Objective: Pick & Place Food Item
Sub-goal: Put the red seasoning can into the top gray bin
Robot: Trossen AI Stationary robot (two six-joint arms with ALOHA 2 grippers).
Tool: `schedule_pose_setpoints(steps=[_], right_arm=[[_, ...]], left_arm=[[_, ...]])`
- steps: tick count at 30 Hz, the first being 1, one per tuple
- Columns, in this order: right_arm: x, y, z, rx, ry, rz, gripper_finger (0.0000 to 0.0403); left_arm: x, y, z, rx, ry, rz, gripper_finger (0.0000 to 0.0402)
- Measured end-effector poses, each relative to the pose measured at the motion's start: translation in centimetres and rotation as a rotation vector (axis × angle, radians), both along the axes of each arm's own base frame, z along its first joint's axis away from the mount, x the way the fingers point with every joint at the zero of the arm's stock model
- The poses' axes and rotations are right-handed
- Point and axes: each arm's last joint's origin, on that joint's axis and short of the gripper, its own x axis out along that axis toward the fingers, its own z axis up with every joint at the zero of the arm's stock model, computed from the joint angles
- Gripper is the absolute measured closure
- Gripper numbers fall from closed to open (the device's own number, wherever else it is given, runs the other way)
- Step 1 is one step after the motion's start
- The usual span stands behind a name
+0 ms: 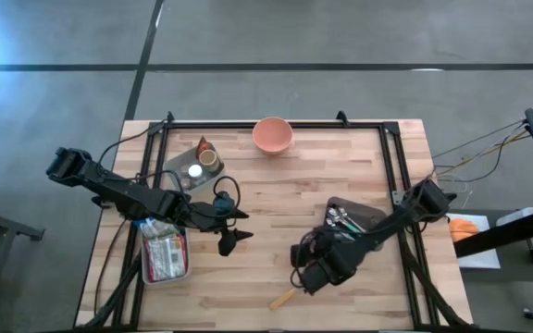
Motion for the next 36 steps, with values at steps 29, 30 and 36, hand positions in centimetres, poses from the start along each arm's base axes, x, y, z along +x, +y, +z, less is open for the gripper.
schedule_pose_setpoints(steps=[29,30,36], right_arm=[[-1.7,-3.0,12.4,-0.908,-0.247,0.364,0.0128],[-1.7,-3.1,12.9,-0.891,-0.252,0.380,0.0128],[0.2,-2.8,16.0,-0.806,-0.343,0.648,0.0128]], left_arm=[[0.0,0.0,0.0,0.000,0.002,-0.001,0.0089],[0.0,0.0,0.0,0.000,0.002,-0.001,0.0089],[0.0,0.0,0.0,0.001,0.002,-0.001,0.0089]])
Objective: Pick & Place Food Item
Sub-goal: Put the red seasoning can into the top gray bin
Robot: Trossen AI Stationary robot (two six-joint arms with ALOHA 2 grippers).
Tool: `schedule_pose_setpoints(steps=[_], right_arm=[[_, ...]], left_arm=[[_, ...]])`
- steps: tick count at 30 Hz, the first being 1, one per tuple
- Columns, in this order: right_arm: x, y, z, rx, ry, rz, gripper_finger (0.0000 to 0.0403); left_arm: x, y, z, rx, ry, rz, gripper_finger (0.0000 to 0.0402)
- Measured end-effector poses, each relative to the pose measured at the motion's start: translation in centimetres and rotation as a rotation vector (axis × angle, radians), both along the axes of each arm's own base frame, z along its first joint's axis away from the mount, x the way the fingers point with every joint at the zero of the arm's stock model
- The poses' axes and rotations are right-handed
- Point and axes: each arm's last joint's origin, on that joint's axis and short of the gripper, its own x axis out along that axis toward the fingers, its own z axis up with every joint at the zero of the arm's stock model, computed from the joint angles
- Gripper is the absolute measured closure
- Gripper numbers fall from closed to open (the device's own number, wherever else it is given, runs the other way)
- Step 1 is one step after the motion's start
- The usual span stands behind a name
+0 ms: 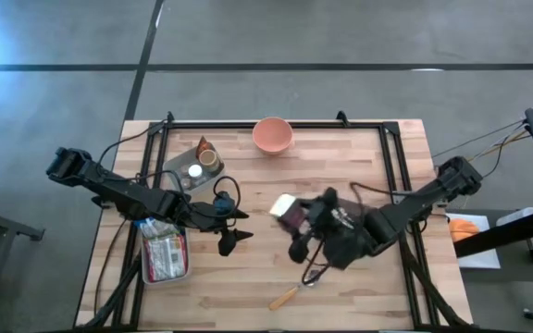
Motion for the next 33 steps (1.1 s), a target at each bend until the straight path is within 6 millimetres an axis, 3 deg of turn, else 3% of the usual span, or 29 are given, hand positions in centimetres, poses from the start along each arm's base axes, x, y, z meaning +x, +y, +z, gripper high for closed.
schedule_pose_setpoints(steps=[3,7,14,22,28,33], right_arm=[[1.2,0.0,1.8,-0.056,-0.040,0.184,0.0128],[1.5,-0.5,3.9,-0.150,-0.092,0.277,0.0128],[1.8,-3.3,5.3,-0.173,-0.103,0.453,0.0128],[2.4,-6.8,5.7,-0.163,-0.095,0.426,0.0128],[2.3,-9.4,6.7,-0.139,-0.155,0.344,0.0128],[2.2,-11.6,7.2,-0.065,-0.218,0.263,0.0128]], left_arm=[[0.0,0.0,0.0,0.000,0.001,0.000,0.0089],[0.0,0.0,-0.1,0.018,0.008,-0.009,0.0089],[-0.1,0.0,-0.1,0.025,0.015,-0.012,0.0089],[0.9,0.4,1.6,-0.025,-0.190,0.115,0.0089],[1.1,1.4,2.1,-0.072,-0.218,0.183,0.0089],[1.8,1.6,2.7,0.013,-0.340,0.274,0.0089]])
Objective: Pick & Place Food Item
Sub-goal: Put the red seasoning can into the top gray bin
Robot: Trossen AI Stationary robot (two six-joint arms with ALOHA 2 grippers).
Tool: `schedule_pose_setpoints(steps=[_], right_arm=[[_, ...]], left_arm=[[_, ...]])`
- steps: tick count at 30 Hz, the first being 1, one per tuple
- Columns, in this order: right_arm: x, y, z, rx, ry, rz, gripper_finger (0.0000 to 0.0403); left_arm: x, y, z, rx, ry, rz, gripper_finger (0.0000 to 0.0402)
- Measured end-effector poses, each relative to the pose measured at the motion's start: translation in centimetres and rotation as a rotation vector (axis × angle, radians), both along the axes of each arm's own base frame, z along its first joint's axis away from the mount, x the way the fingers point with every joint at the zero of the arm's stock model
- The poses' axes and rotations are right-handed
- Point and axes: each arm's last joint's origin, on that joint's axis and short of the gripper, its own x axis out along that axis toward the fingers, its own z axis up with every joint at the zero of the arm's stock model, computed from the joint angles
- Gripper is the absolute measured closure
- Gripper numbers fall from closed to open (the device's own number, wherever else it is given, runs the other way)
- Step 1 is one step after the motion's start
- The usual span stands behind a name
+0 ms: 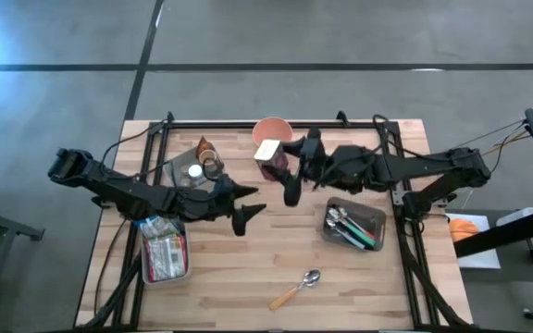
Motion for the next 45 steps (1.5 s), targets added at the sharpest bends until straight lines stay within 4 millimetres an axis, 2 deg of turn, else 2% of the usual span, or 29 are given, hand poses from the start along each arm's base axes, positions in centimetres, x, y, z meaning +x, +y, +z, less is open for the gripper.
schedule_pose_setpoints(steps=[4,8,12,17,20,25,33,45], right_arm=[[-0.2,-1.0,0.4,0.047,-0.043,-0.033,0.0128],[-0.2,-1.5,0.9,0.086,-0.103,-0.048,0.0128],[-0.4,-2.2,1.3,0.164,-0.154,-0.068,0.0128],[0.1,-2.8,0.7,0.196,-0.144,-0.098,0.0128],[0.1,-2.8,0.3,0.161,-0.097,-0.114,0.0128],[0.0,-3.0,-0.6,0.124,-0.033,-0.188,0.0128],[0.5,-2.8,-1.3,0.189,-0.138,-0.100,0.0128],[0.5,-2.6,-0.5,0.227,-0.231,-0.034,0.0128]], left_arm=[[0.8,-0.1,0.9,0.252,-0.024,0.036,0.0089],[1.5,-0.3,1.1,0.474,0.034,0.176,0.0089],[2.7,-0.5,2.1,0.569,0.018,0.353,0.0089],[4.6,-1.0,2.8,0.668,-0.025,0.392,0.0089],[5.5,-1.4,3.5,0.684,-0.018,0.404,0.0089],[5.5,-1.9,4.9,0.644,0.016,0.473,0.0089],[5.9,-1.7,5.6,0.659,-0.033,0.407,0.0089],[5.8,-1.4,6.4,0.812,-0.024,0.402,0.0089]])
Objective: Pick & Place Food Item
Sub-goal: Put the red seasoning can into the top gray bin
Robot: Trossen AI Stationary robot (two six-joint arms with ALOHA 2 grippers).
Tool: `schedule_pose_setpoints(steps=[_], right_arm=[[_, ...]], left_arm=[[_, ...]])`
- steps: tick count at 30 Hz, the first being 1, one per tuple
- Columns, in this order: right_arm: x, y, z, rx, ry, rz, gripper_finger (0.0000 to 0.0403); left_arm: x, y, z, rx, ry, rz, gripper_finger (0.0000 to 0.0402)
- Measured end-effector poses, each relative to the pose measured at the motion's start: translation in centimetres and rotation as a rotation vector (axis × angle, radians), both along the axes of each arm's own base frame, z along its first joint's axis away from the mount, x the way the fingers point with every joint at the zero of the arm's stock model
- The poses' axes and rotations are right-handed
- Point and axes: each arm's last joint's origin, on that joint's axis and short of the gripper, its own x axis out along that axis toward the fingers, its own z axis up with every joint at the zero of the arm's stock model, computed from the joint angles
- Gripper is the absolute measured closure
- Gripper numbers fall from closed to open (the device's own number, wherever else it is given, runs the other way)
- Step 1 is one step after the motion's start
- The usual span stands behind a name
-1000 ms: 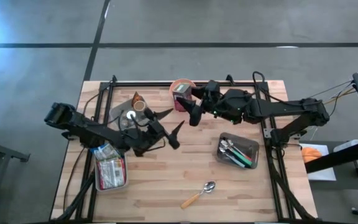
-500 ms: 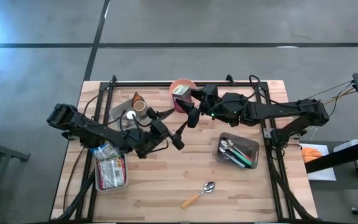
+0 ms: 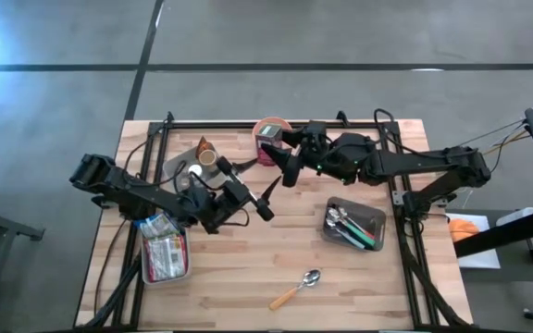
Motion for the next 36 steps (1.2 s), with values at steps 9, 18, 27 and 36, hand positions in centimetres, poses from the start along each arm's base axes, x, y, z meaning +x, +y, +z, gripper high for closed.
schedule_pose_setpoints(steps=[9,18,27,36], right_arm=[[0.1,0.1,0.8,0.002,-0.102,0.035,0.0128],[-0.4,0.1,2.5,0.001,-0.284,0.043,0.0128],[-0.4,-0.2,2.8,0.046,-0.359,0.045,0.0128],[0.2,-0.6,2.5,0.084,-0.381,0.044,0.0128]], left_arm=[[-1.0,-0.1,1.0,0.078,-0.065,0.059,0.0089],[-2.1,0.1,2.4,0.211,-0.156,0.074,0.0089],[-1.7,0.7,2.7,0.348,-0.181,-0.005,0.0089],[-1.7,1.4,3.9,0.463,-0.191,0.028,0.0089]])
